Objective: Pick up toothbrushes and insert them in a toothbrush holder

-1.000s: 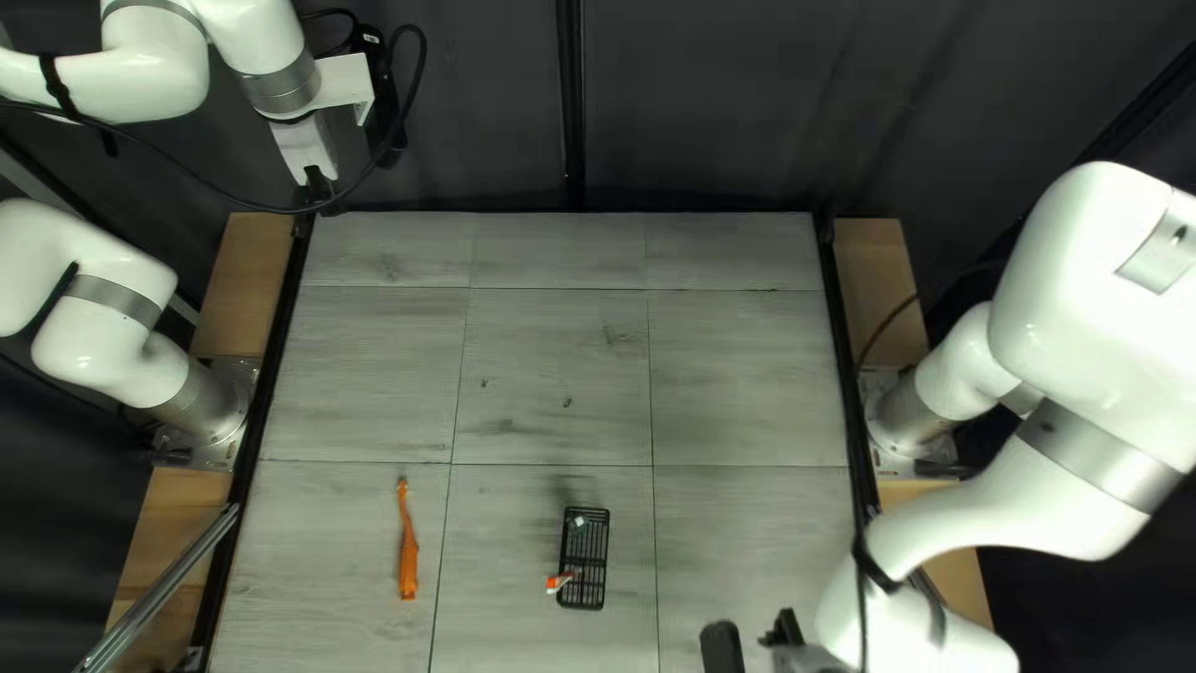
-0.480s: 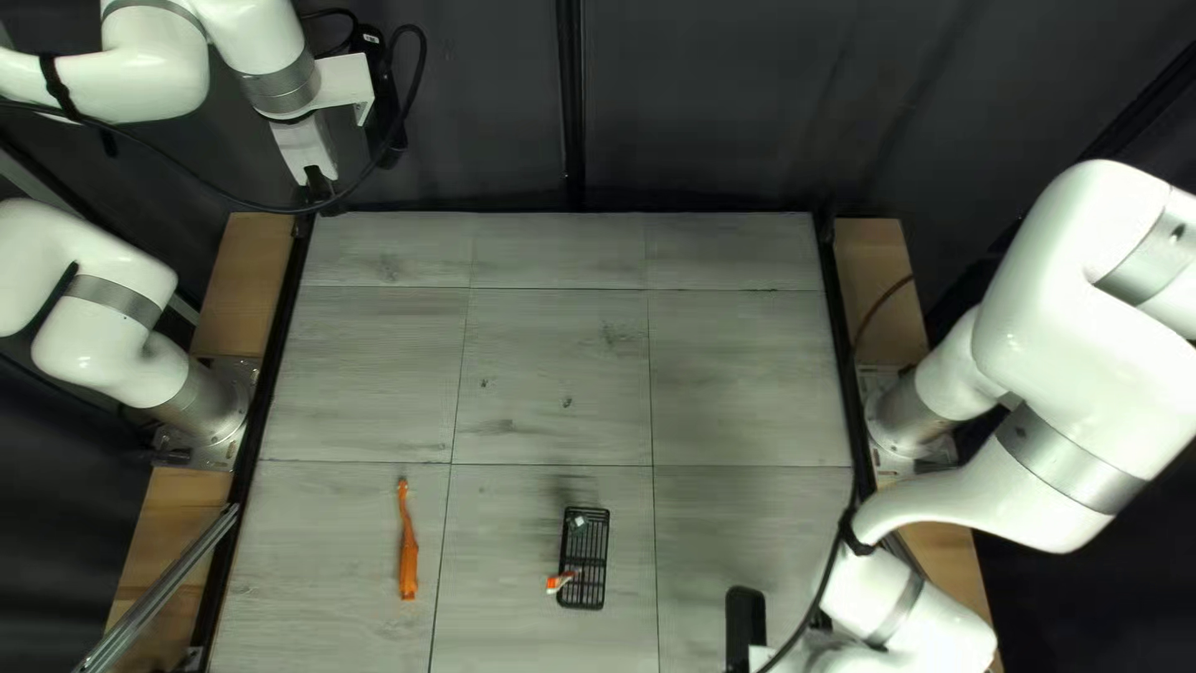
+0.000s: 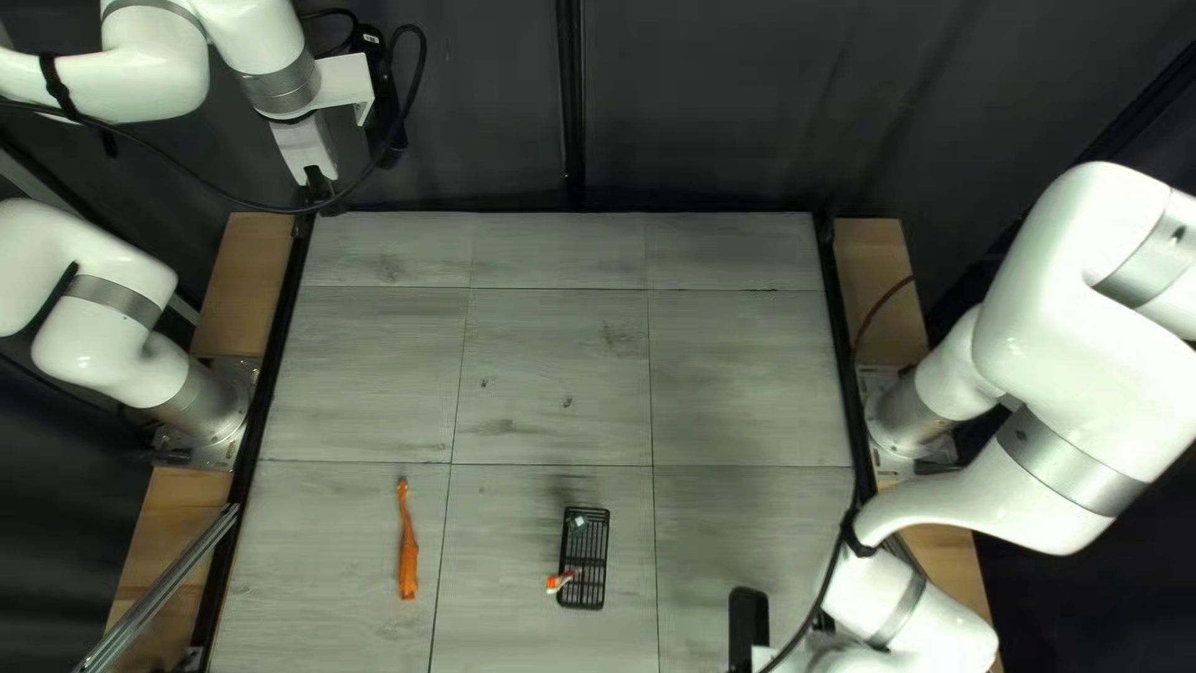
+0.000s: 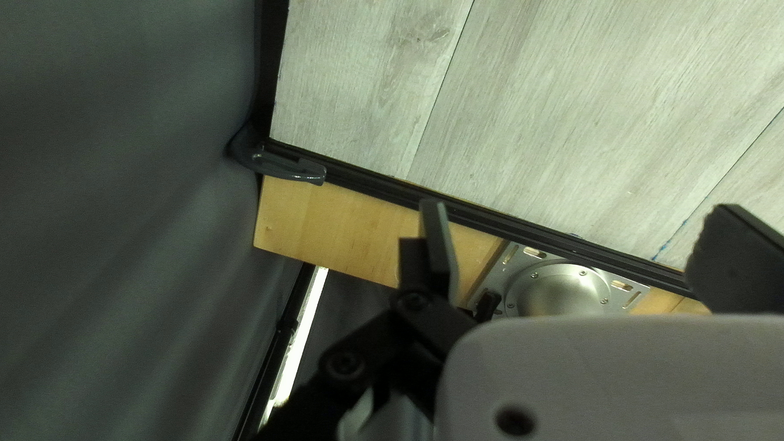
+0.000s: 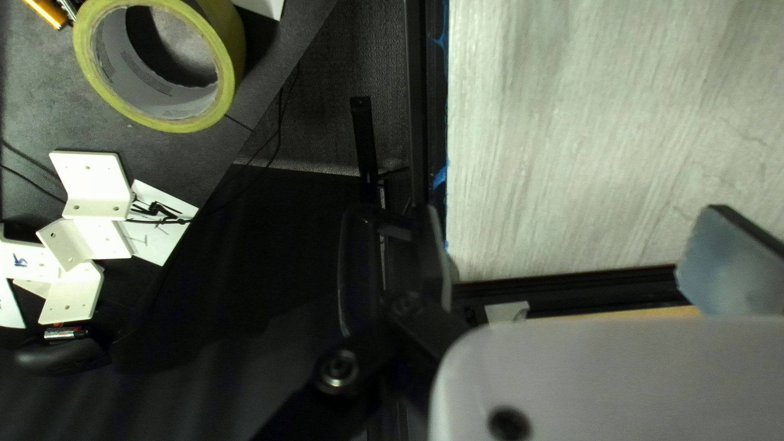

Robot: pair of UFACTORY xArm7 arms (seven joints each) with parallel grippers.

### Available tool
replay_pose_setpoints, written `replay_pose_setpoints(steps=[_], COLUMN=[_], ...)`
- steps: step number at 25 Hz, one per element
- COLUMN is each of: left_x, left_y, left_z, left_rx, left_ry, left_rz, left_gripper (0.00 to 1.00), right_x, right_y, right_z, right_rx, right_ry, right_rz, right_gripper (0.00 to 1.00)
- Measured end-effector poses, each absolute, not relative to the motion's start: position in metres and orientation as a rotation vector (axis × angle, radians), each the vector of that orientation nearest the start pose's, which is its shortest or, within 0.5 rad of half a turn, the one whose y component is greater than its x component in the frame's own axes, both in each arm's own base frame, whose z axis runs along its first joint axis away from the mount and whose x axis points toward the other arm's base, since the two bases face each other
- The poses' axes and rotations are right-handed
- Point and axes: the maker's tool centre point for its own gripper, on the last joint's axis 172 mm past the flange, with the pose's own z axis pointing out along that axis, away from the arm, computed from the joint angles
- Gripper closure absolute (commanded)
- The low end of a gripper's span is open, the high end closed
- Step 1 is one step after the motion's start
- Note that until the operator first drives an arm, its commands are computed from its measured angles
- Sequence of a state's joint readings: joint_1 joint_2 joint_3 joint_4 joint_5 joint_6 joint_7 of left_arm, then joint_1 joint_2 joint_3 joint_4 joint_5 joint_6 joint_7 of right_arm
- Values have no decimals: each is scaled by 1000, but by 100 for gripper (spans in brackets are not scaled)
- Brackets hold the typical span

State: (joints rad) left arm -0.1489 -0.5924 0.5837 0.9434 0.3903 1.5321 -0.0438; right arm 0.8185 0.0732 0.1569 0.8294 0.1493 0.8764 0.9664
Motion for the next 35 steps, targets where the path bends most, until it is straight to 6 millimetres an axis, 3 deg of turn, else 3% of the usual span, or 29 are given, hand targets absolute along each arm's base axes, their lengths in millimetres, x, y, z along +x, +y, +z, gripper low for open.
replay_pose_setpoints(steps=[2,5,8,12,15,20,24,27,29,32,35], left_x=[265,283,286,292,303,306,316,343,358,361,359], left_y=[194,147,103,56,40,36,17,-27,-73,-144,-169], left_z=[287,264,246,238,242,242,230,209,190,167,152], left_rx=[-3038,-3022,-2977,-2916,-2907,-2909,-2896,-2801,-2699,-2552,-2505], left_ry=[-428,-145,145,436,490,496,572,794,1013,1315,1429], left_rz=[125,149,160,146,143,142,166,237,279,275,245], left_gripper=[0,0,0,0,0,0,0,0,0,0,0], right_x=[209,209,209,209,209,209,209,209,209,209,209], right_y=[354,354,354,354,354,354,354,354,354,354,354], right_z=[85,85,85,85,85,85,85,85,85,85,85], right_rx=[-3158,-3158,-3158,-3158,-3158,-3158,-3158,-3158,-3158,-3158,-3158], right_ry=[147,147,147,147,147,147,147,147,147,147,147], right_rz=[264,264,264,264,264,264,264,264,264,264,264], right_gripper=[0,0,0,0,0,0,0,0,0,0,0])
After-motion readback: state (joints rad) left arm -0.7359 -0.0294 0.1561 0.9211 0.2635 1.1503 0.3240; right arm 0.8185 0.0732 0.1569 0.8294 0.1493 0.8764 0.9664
